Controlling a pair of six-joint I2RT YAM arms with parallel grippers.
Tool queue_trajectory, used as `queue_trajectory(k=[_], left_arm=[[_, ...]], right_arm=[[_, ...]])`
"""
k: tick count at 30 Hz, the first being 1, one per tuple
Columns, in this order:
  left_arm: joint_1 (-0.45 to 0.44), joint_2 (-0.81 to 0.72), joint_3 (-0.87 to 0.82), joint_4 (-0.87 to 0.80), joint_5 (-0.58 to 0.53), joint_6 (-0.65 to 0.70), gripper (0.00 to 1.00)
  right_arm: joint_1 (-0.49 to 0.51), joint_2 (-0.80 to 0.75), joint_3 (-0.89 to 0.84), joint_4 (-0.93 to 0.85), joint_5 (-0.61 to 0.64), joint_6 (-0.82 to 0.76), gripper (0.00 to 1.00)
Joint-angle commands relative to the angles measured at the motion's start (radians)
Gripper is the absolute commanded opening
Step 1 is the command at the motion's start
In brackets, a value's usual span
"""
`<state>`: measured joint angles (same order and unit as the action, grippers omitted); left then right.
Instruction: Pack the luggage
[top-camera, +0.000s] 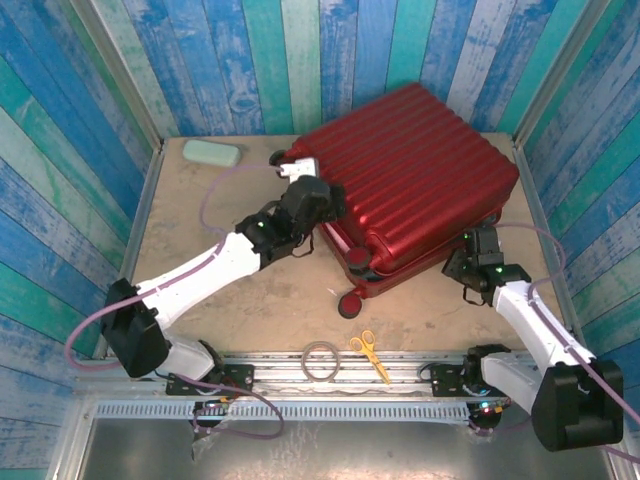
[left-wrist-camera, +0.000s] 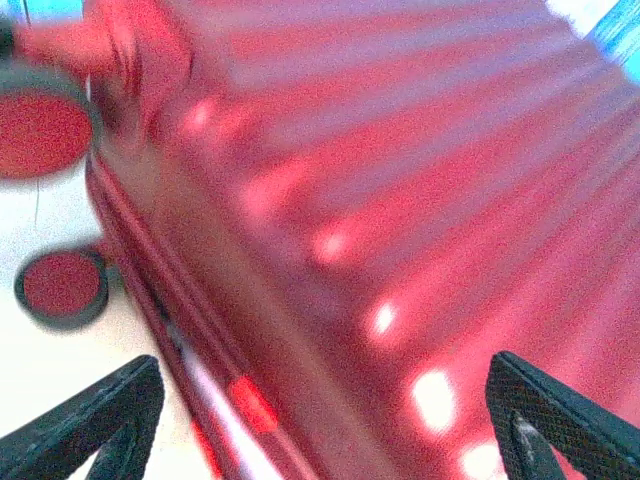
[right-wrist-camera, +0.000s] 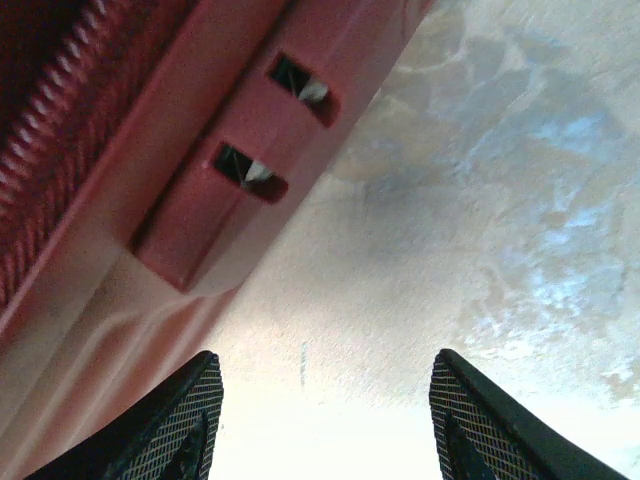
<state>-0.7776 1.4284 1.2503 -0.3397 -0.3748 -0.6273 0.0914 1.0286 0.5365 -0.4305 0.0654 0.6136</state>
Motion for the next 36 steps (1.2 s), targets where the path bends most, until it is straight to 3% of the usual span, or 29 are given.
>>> queue_trajectory(k=[1, 4, 7, 10, 12, 14, 18, 22, 28, 33, 36], left_arm=[[0.285, 0.120, 0.287, -0.162, 0.106, 0.206, 0.97], [0.445, 0.334, 0.583, -0.278, 0.184, 0.258, 0.97], [0.542, 0.613, 0.951, -0.402, 0.247, 0.293, 0.95], [0.620, 0.915, 1.330, -0.496, 0.419, 0.296, 0.87], [0.658, 1.052, 1.446, -0.473, 0.555, 0.291, 0.81], [0.676, 1.095, 1.394, -0.376, 0.647, 0.286, 0.73], [0.675, 1.080, 1.212, -0.226, 0.739, 0.290, 0.67], [0.665, 1.087, 1.112, -0.224, 0.792, 0.296, 0.65], [0.604, 1.031, 0.927, -0.205, 0.875, 0.357, 0.62], [0.591, 0.783, 0.442, 0.090, 0.870, 0.242, 0.58], [0.590, 0.584, 0.104, 0.286, 0.793, 0.124, 0.56]], right_arm=[[-0.154, 0.133, 0.021, 0.189, -0.141, 0.027, 0.54], [-0.219, 0.293, 0.070, 0.266, -0.207, 0.013, 0.52], [-0.239, 0.427, 0.151, 0.263, -0.284, -0.018, 0.50], [-0.237, 0.413, 0.117, 0.300, -0.287, -0.002, 0.49], [-0.239, 0.394, 0.100, 0.299, -0.257, -0.008, 0.50], [-0.241, 0.405, 0.112, 0.299, -0.238, -0.020, 0.52], [-0.243, 0.514, 0.213, 0.341, -0.300, -0.068, 0.53], [-0.223, 0.659, 0.355, 0.419, -0.434, -0.141, 0.53], [-0.136, 0.769, 0.565, 0.412, -0.473, -0.227, 0.53], [-0.101, 0.866, 0.714, 0.403, -0.574, -0.267, 0.54], [-0.075, 0.909, 0.786, 0.379, -0.609, -0.304, 0.54]])
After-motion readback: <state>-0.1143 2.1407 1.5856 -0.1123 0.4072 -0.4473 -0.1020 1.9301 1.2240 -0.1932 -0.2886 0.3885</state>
